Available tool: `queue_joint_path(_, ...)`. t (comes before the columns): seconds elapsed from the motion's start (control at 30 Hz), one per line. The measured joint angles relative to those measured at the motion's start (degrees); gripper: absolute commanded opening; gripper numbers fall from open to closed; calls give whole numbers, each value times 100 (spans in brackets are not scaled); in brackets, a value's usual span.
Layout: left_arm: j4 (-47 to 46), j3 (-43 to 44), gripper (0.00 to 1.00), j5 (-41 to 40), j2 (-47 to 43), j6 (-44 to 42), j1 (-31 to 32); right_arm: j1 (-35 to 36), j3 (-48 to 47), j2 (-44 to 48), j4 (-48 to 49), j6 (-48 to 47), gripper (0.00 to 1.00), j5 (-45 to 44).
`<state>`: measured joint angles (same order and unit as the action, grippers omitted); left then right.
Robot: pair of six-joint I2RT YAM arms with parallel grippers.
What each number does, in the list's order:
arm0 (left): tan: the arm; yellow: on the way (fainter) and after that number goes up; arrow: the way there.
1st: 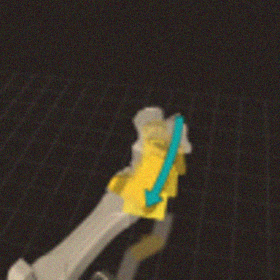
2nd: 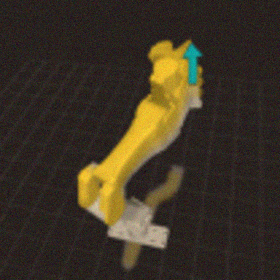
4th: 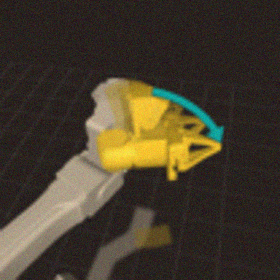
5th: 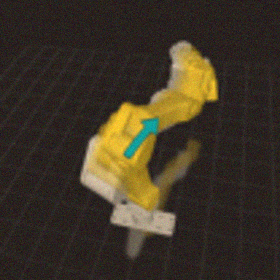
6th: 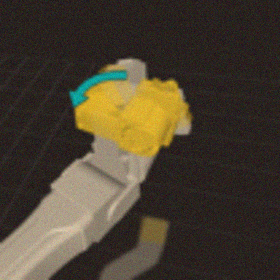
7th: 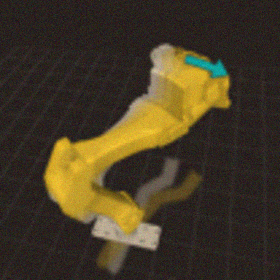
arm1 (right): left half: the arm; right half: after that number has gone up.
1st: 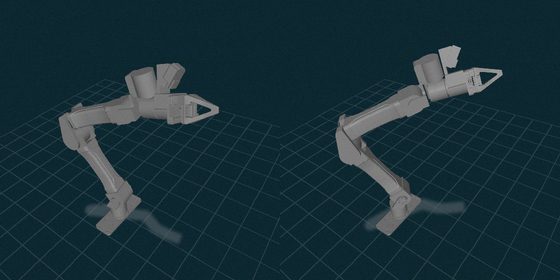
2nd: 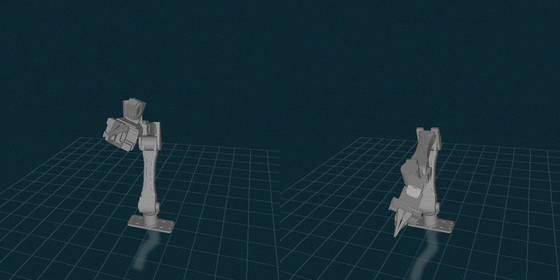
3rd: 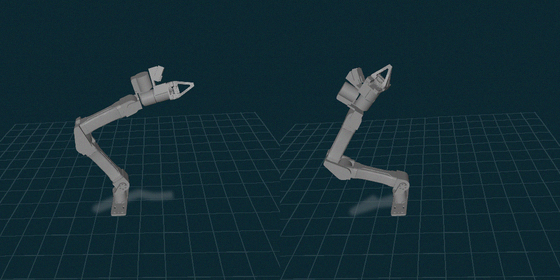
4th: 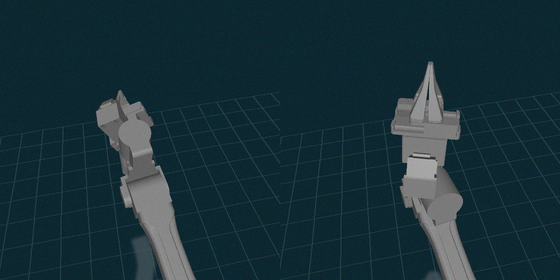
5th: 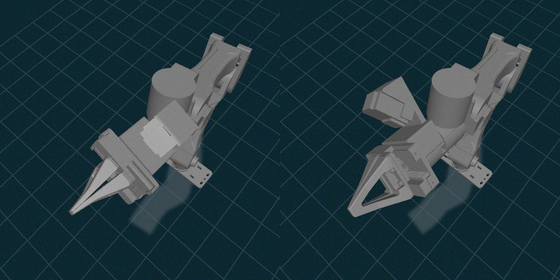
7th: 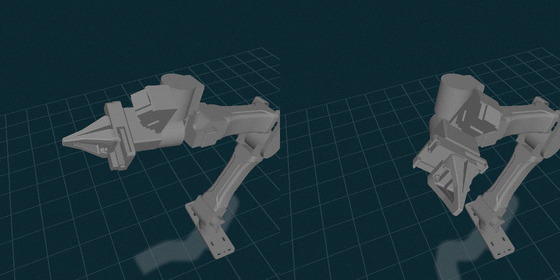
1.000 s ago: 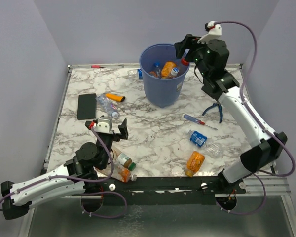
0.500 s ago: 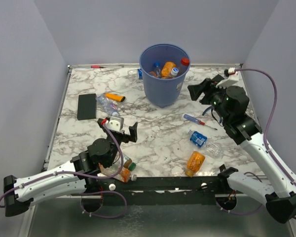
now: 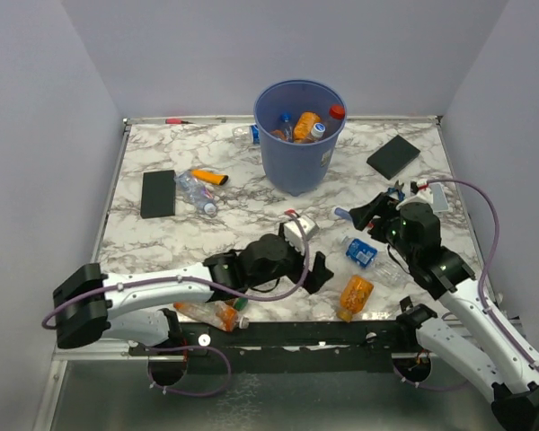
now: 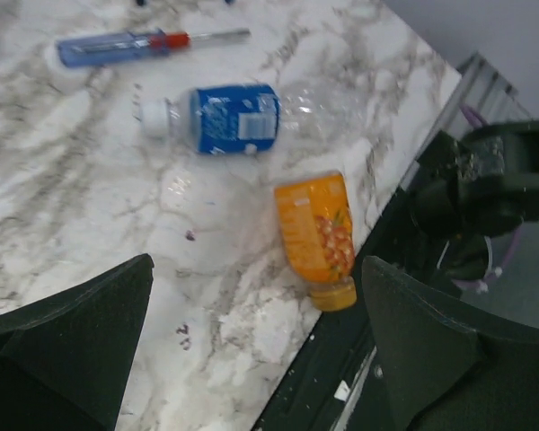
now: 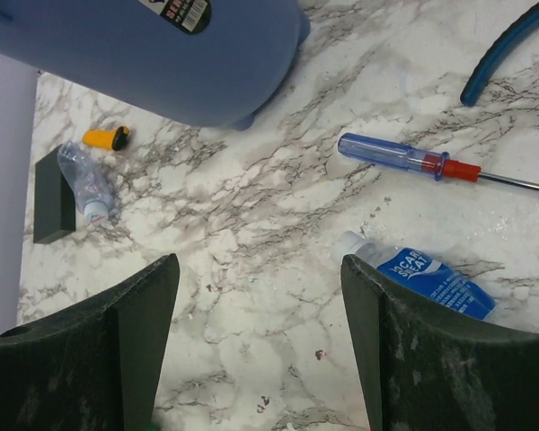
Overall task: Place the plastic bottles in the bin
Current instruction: Pick up the plastic bottle from the corner of the board.
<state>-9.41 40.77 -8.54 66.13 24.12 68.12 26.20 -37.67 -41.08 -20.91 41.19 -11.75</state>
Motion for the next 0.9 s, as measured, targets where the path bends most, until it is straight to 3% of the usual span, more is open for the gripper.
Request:
queue_joint_path(0.33, 487, 1377, 99, 654, 2061, -404, 1067, 0, -157, 614, -214, 35, 76, -98)
queue_joint_path(0.6, 636, 2133, 99, 752, 3447, -605, 1082, 0, -317, 922, -448, 33, 76, -140)
queue_joint_path(0.9, 960, 2763, 97, 245, 4210, -643, 1086, 0, -350, 1084, -581, 13, 77, -212)
